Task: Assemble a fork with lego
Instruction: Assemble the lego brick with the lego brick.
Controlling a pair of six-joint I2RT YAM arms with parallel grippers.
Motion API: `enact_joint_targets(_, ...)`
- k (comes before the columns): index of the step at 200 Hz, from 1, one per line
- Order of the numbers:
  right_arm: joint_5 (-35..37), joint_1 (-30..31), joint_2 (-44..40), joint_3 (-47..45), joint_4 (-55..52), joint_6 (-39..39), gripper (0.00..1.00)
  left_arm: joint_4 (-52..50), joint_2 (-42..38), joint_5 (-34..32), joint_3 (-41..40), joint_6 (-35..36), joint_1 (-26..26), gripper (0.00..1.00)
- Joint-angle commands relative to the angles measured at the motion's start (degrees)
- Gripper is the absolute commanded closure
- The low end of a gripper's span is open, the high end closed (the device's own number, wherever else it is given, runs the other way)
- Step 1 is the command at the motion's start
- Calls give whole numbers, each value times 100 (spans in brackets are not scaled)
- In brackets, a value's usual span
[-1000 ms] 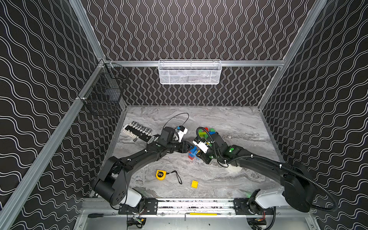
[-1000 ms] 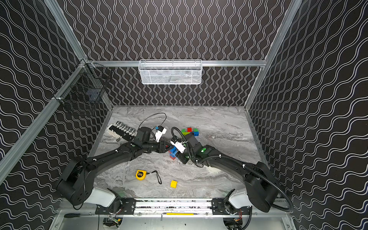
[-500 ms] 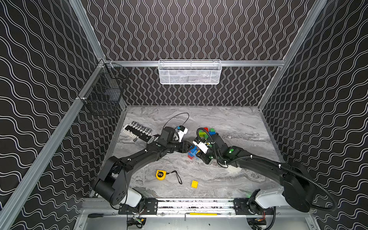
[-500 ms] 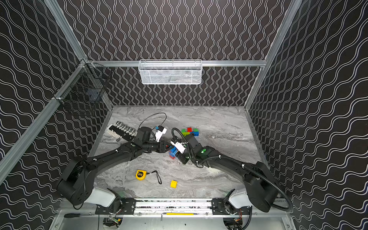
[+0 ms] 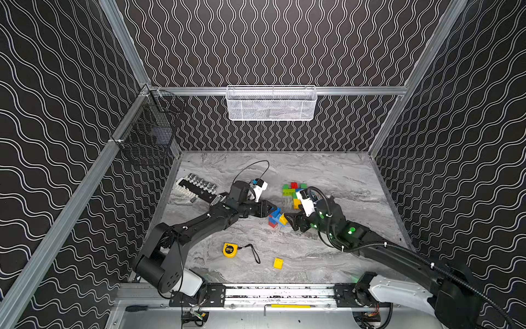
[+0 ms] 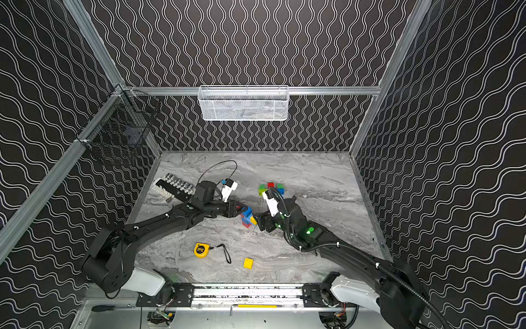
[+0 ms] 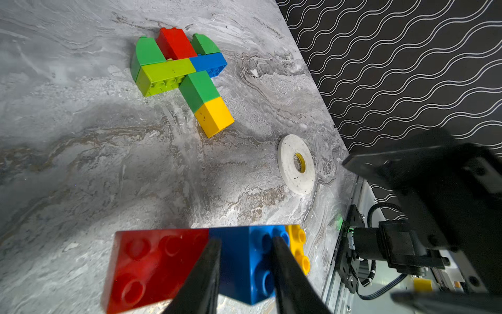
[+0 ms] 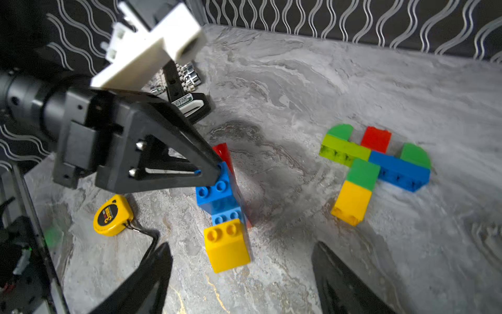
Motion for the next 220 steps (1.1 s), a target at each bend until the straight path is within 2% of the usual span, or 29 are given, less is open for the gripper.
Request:
enact_joint_targets(1, 293, -11, -199, -412, 965, 1762, 17, -819, 129, -344, -112, 15, 19, 66)
enact_joint_targets(32, 136, -13, -248, -852, 1596, 2931, 8, -833, 185, -329, -143, -22, 15, 68)
enact_joint_targets(67, 314, -13, -237, -936, 1564, 3489, 0, -875, 86, -364, -235, -48, 18, 68)
enact_joint_targets(167, -248, -13, 213, -1090, 1903, 4363, 0, -1211, 29, -755, -349, -119, 45, 69)
enact_joint_targets(220, -638, -17, 546, -1526, 3262, 4793, 0, -1275, 60, -729, -326, -65, 42, 69)
